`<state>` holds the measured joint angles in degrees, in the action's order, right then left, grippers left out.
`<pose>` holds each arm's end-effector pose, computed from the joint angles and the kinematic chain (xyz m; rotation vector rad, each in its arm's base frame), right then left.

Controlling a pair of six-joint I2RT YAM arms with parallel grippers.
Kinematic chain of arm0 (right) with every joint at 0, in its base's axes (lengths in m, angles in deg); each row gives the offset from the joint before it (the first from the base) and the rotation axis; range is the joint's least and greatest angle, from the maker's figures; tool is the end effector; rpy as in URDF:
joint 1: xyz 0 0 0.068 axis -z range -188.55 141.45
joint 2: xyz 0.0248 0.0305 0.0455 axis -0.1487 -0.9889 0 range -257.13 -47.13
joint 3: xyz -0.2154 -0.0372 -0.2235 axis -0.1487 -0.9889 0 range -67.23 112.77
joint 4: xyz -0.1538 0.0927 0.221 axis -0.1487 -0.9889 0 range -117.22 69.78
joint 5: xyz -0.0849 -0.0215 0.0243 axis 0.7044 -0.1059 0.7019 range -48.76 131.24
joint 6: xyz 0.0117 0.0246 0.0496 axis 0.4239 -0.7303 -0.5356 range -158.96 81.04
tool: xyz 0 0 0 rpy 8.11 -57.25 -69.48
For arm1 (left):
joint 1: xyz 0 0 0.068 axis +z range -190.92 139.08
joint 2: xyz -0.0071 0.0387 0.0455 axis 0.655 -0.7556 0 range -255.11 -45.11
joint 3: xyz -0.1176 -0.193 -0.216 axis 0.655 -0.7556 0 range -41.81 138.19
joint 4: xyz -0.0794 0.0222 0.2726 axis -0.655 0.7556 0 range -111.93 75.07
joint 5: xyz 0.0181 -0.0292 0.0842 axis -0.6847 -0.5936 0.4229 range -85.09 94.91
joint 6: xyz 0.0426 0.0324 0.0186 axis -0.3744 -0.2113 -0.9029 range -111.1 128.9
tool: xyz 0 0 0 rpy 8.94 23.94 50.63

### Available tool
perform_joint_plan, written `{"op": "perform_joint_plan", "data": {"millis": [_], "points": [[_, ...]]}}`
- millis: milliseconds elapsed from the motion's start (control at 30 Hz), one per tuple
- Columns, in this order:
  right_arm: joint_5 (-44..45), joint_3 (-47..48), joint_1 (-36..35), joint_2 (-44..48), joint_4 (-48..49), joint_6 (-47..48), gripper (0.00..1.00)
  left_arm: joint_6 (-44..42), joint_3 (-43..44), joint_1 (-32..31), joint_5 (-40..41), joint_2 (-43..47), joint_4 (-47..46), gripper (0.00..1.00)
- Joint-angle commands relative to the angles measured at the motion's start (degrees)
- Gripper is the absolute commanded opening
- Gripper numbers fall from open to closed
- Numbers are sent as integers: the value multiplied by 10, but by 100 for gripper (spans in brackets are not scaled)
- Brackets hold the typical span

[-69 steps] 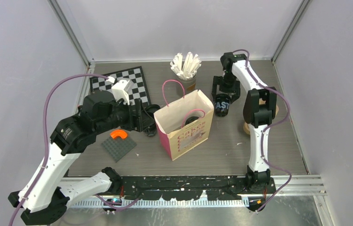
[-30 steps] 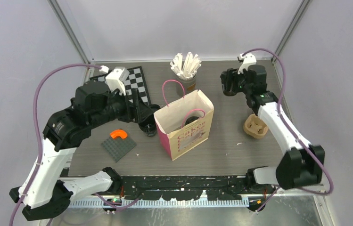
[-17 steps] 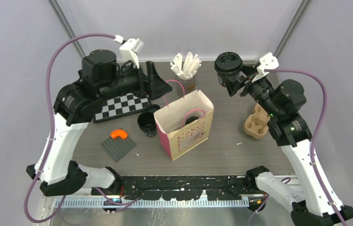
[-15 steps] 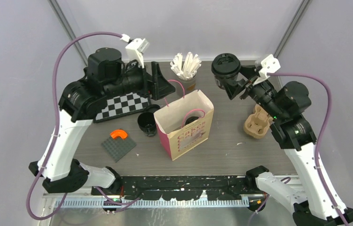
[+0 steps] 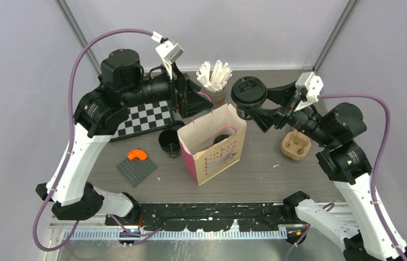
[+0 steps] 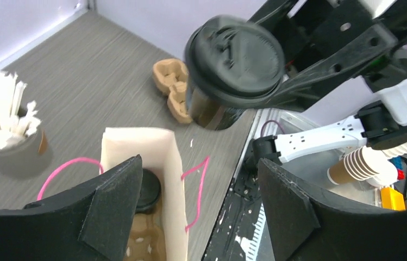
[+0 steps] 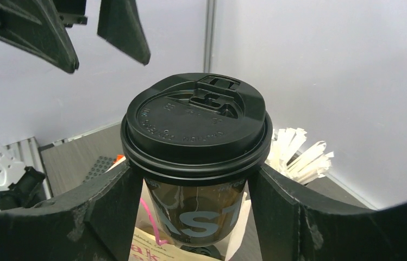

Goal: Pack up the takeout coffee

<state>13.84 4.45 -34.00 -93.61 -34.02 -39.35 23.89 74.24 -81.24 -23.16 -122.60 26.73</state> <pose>0.1146 0.0746 0.5253 -0.6960 1.2499 0.7002 0.1669 -0.1662 0.6072 0.7734 1.6980 -1.1143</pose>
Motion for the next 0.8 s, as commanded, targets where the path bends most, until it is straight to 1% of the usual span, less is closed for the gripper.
{"op": "perform_joint_plan", "data": {"millis": [0,67,133,433,633,767], "points": [[-44,18,-3,-19,1,-28,71,7,25,1,-86,-18,-93,80],[-53,20,-5,-21,6,-39,71,24,16,1,-105,-23,-119,81],[-60,21,-5,-24,3,-41,71,30,18,1,-115,-32,-119,81],[-52,-4,-9,-8,26,-50,71,17,9,1,-128,-50,-136,82],[-51,-2,-11,-4,9,-37,71,15,13,-7,-121,-66,-147,81],[-50,1,-12,-7,-1,-37,71,-7,15,-22,-103,-71,-147,82]]}}
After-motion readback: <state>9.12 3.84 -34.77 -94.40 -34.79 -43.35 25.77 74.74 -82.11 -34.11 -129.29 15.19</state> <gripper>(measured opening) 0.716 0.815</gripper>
